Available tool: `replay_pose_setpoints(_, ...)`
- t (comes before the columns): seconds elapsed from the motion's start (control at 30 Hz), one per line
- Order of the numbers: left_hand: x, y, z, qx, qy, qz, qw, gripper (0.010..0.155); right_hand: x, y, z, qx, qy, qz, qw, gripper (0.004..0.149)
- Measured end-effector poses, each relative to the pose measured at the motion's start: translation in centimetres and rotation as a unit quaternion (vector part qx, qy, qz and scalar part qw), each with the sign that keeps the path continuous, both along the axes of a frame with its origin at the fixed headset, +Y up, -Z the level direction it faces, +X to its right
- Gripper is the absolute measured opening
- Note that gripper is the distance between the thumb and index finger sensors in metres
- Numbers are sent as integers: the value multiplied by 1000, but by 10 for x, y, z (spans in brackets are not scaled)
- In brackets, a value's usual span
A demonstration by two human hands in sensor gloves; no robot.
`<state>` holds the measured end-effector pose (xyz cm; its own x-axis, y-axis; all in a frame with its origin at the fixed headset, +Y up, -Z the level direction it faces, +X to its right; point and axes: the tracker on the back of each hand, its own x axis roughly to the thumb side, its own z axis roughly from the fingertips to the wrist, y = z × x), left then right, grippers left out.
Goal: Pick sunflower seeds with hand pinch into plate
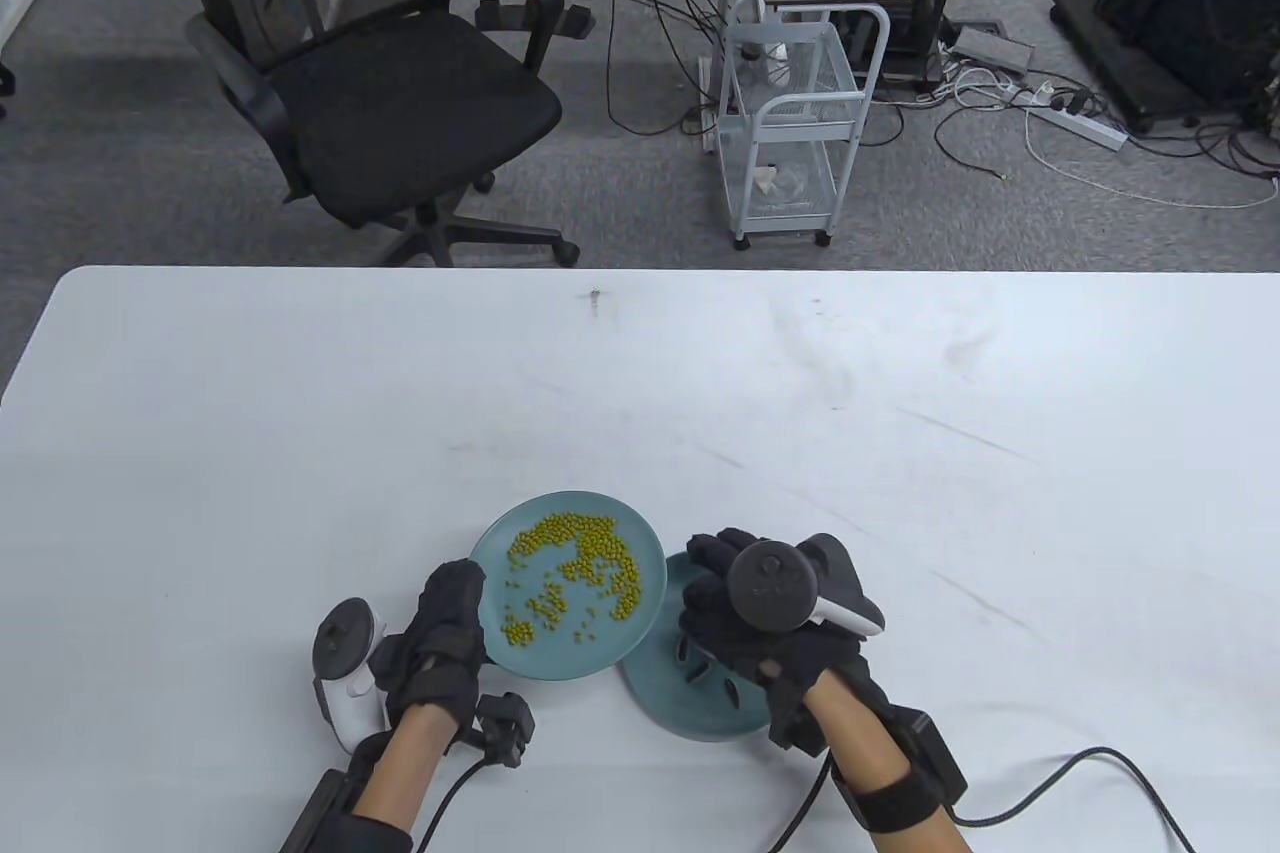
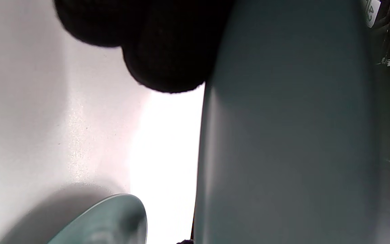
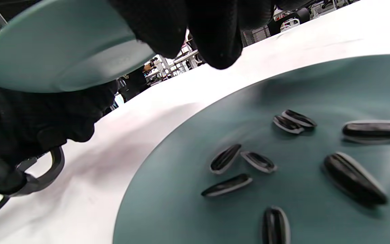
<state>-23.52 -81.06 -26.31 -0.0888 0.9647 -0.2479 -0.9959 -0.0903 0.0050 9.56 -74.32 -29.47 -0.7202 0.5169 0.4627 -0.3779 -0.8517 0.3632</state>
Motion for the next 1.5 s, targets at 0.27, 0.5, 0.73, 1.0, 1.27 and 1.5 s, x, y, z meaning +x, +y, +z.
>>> replay_pose_setpoints(0.27, -9, -4, -3, -9, 17, -1, 1000, 47, 0, -6, -1, -17, 6, -17, 1000, 45)
replay_pose_setpoints(0.5, -26, -8, -8, -37, 35, -10, 999, 50, 1, -2, -1, 1, 4, -41, 999, 44)
replay_pose_setpoints(0.73, -60, -13, -9, -71, 93, -31, 993, 53, 2, -2, 0, 0, 4, -45, 999, 43)
replay_pose_setpoints(1.0, -73, -23, -4, -107, 125, -21, 986, 55, 0, -3, 1, 0, 10, -46, 999, 43)
replay_pose_setpoints(1.27, -76, -24, -5, -112, 99, 15, 989, 61, 9, 4, 0, 4, -4, -65, 998, 43)
replay_pose_setpoints(1.5, -82, -12, -7, -83, 93, -40, 991, 68, 43, 4, 15, 50, -6, -99, 994, 46)
